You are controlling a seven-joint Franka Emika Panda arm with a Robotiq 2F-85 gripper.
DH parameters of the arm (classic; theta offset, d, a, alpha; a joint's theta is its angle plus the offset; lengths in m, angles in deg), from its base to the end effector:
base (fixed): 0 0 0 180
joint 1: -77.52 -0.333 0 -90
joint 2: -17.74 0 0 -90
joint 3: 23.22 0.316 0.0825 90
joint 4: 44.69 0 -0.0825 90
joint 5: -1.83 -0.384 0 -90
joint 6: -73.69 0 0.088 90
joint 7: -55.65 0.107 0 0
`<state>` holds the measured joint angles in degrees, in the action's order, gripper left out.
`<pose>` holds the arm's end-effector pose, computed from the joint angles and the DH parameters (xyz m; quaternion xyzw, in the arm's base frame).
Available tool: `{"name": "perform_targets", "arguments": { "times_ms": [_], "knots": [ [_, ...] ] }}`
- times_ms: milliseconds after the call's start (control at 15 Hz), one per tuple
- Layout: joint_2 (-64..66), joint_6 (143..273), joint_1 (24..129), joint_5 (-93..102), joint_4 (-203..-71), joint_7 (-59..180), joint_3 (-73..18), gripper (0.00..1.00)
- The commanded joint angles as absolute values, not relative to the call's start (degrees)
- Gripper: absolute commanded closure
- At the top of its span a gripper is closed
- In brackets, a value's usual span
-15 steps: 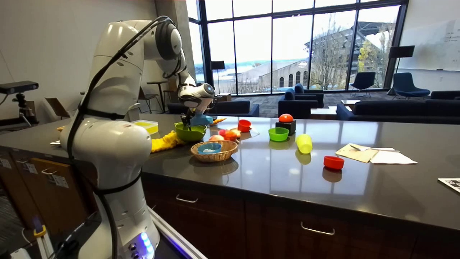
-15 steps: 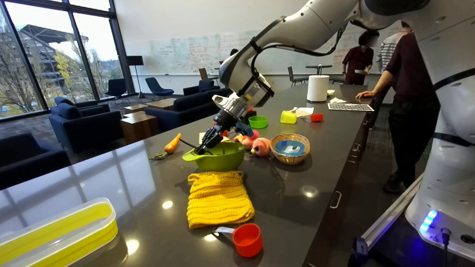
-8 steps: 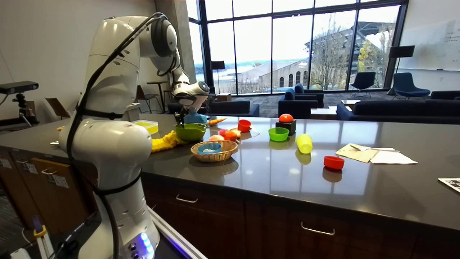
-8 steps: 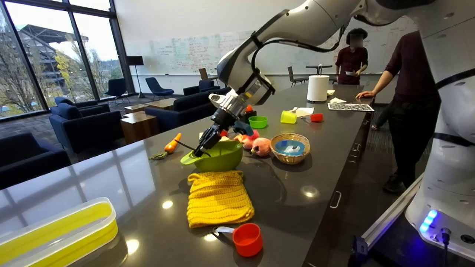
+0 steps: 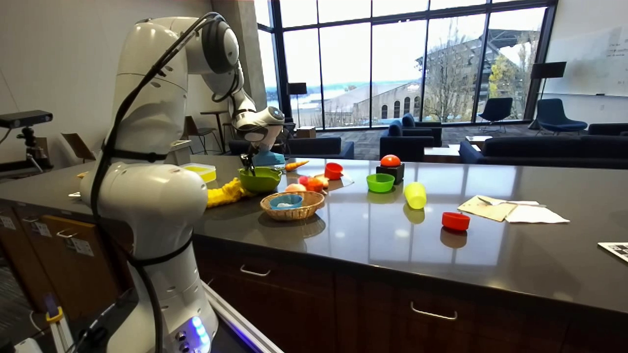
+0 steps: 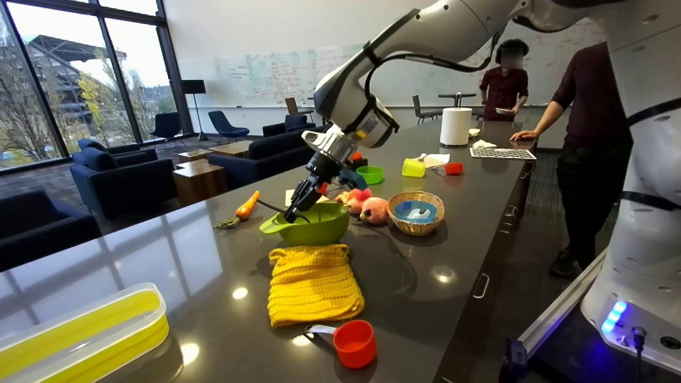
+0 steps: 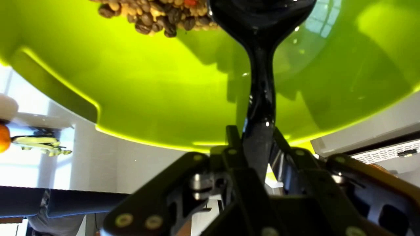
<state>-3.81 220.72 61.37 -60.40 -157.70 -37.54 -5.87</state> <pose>0.5362 0.3271 0.3030 -0.7383 -0.5546 -0.2573 0.2848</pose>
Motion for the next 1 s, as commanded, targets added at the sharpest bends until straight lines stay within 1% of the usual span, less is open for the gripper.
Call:
{"name": "perform_targets", "arguments": {
  "times_ms": [0,67,133,333,533,667,933],
  "knots": [
    [1.29,222.84,60.80,-57.04,-162.64,-32.74,-5.95,0.69],
    [2.10,222.82,60.69,-56.02,-163.52,-31.18,-5.78,0.49],
    [3.26,223.17,60.36,-54.73,-164.75,-29.12,-5.53,0.45],
    [6.95,223.74,59.08,-49.29,-168.04,-22.23,-4.89,0.26],
    [13.59,222.63,57.65,-40.52,-171.57,-16.47,-3.12,0.04],
    [18.65,222.39,56.93,-35.92,-173.41,-11.50,-1.63,0.00],
    [28.27,221.86,57.32,-21.67,-175.17,8.07,-2.21,0.00]
  ]
}}
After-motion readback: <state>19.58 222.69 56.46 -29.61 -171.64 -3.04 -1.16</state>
